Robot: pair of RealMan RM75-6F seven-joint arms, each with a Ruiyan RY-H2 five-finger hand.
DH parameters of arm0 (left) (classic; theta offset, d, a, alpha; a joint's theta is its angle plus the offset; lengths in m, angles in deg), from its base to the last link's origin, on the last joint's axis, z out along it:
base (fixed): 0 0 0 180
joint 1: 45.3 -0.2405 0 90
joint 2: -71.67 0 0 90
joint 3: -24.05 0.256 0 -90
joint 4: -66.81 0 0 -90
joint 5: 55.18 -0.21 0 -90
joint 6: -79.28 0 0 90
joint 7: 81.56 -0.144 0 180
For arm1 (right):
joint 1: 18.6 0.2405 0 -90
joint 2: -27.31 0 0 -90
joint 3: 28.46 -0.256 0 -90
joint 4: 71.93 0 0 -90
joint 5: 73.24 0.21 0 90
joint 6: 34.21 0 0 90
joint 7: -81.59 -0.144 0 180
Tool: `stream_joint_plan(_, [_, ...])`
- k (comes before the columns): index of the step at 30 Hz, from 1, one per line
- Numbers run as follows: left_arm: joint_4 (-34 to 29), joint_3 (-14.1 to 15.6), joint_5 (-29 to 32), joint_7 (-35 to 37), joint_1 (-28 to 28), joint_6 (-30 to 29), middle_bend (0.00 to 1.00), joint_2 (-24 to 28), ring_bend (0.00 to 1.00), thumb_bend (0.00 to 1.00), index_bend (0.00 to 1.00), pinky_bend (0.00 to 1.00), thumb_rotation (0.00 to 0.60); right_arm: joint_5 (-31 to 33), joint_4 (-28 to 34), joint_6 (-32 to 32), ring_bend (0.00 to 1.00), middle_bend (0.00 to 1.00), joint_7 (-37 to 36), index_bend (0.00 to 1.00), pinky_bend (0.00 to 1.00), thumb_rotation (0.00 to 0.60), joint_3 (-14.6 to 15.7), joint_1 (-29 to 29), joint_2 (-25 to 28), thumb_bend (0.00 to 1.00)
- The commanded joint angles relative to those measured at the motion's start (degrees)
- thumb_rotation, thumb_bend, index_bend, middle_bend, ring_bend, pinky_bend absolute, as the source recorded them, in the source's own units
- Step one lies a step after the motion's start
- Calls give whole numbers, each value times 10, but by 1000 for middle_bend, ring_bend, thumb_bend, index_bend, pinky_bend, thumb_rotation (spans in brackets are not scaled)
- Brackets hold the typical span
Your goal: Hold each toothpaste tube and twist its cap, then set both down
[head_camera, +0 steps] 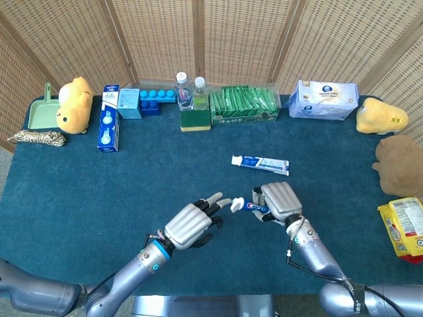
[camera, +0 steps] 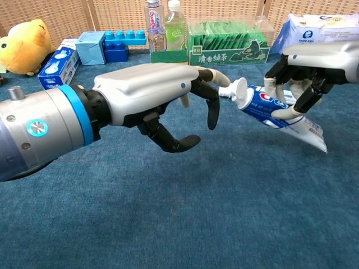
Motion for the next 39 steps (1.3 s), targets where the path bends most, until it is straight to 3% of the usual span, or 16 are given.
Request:
stream_joint_plan(1, [-8, 1, -8, 1, -5, -6, 93, 8, 0, 385, 426, 261, 600, -1, 0, 0, 689, 736, -1, 891, 688, 600, 0, 0, 2, 454])
stream_joint_plan(16, [-87, 15, -84, 25, -65, -84, 94, 110, 0, 384, 406, 253, 600, -50, -22, -18, 689, 735, 8, 890, 677, 600, 28, -20, 16, 453])
stream_joint_plan(24, [-131, 54, -137, 50, -140, -162, 97, 202, 0, 383, 394, 252, 600, -80, -29, -19, 679, 732, 40, 890, 665, 600, 64, -36, 38, 452])
stream_joint_plan(32, [-146, 97, -143, 81, -226, -230, 95, 278, 0, 383, 381, 253, 600, -78, -47, -16, 651, 727, 58, 885, 629, 600, 81, -47, 33, 453])
stream_joint_plan(39, [-138, 107, -124, 108, -274, -255, 94, 310, 0, 384, 378, 252, 600, -71, -62, -17, 632, 720, 72, 878, 595, 600, 89, -55, 26, 445])
